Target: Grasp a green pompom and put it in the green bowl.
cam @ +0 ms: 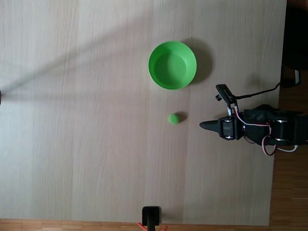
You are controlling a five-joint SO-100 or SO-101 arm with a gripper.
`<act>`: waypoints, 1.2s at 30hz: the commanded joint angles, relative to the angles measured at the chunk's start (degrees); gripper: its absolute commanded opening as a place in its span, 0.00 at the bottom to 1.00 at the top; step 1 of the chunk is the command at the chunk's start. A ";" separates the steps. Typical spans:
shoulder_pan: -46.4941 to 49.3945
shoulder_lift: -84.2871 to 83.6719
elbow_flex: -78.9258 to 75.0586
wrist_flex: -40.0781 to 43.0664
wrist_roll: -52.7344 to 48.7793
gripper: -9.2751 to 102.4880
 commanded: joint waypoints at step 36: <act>0.35 -3.52 -7.47 -0.09 -0.53 0.08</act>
